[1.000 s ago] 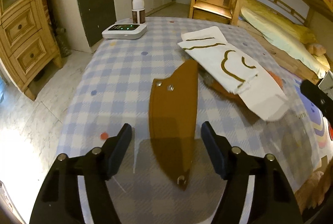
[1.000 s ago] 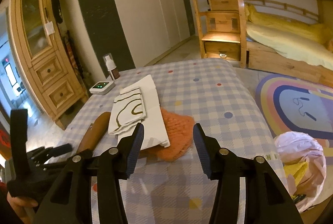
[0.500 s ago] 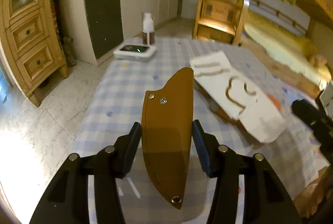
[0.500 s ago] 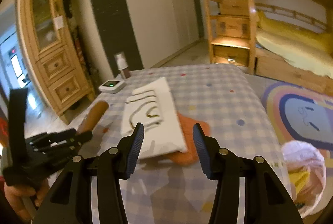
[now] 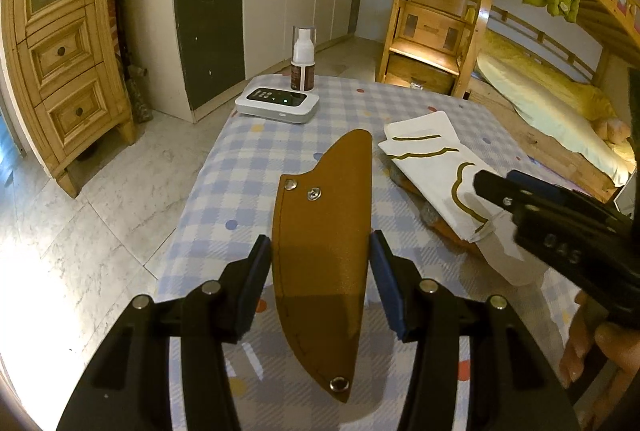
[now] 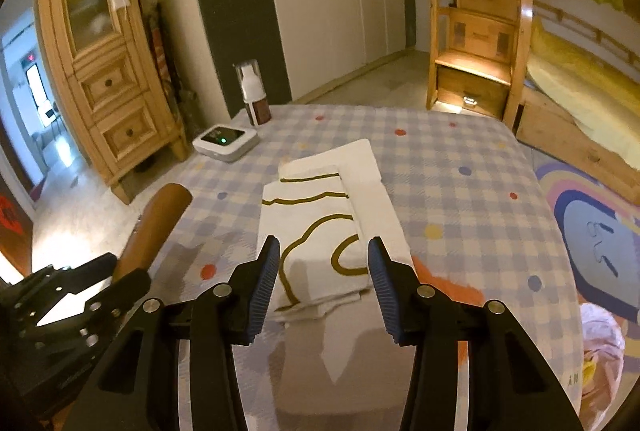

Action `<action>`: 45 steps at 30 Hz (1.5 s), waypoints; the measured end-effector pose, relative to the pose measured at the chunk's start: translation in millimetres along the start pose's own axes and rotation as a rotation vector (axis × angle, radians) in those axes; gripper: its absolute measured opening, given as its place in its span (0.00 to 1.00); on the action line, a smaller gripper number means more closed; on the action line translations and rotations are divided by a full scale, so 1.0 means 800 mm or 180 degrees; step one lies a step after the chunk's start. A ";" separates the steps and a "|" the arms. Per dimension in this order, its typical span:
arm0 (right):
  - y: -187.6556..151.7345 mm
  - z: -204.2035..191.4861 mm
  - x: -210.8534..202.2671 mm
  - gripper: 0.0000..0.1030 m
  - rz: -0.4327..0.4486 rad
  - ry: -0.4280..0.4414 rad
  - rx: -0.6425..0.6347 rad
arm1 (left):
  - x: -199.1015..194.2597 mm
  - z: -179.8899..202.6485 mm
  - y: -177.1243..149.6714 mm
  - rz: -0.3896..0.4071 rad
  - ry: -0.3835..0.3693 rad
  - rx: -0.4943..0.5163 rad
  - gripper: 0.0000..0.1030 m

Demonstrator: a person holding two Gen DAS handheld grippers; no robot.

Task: Collect trash
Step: 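Grasp the white cloth with brown lines with the right tool while the left tool holds the sheath, then carry the sheath and white cloth over the bin and open both tools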

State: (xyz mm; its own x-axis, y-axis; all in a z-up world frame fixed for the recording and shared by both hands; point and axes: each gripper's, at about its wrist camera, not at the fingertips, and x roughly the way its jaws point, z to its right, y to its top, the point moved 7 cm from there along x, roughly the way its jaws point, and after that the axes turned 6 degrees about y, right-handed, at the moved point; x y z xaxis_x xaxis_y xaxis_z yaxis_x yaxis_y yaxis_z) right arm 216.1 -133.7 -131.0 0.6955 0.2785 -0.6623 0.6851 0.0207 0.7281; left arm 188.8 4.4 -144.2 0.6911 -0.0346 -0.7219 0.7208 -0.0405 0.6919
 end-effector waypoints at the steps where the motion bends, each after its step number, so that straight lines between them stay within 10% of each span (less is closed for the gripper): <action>1: -0.001 0.001 0.003 0.46 -0.0028 -0.0040 -0.0016 | 0.001 0.000 0.000 -0.0007 -0.0007 -0.0003 0.48; 10: -0.023 -0.001 0.017 0.47 -0.0254 -0.0313 -0.0260 | 0.008 0.000 -0.004 -0.0089 0.0001 -0.0043 0.48; 13: -0.027 -0.004 0.021 0.32 -0.0314 -0.0292 -0.0292 | 0.009 0.000 -0.005 -0.0091 0.0014 -0.0044 0.48; 17: -0.024 -0.005 0.009 0.06 -0.0150 -0.0155 -0.0241 | 0.010 -0.003 -0.003 -0.0086 0.0012 -0.0079 0.48; 30: 0.024 0.026 -0.116 0.04 0.0520 -0.0088 -0.0023 | -0.017 0.021 0.002 0.0142 -0.0307 -0.0066 0.48; 45: -0.077 0.165 -0.215 0.05 0.0481 -0.0743 0.0611 | -0.064 0.240 -0.009 0.0167 -0.1273 0.0763 0.48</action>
State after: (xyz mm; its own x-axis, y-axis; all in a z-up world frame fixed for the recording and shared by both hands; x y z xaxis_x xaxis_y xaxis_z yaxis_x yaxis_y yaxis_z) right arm 82.5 -309.3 -85.0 0.8079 0.0367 -0.5882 0.5833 -0.1915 0.7893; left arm 137.5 -185.0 -112.8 0.6176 -0.4231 -0.6630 0.6203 -0.2561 0.7413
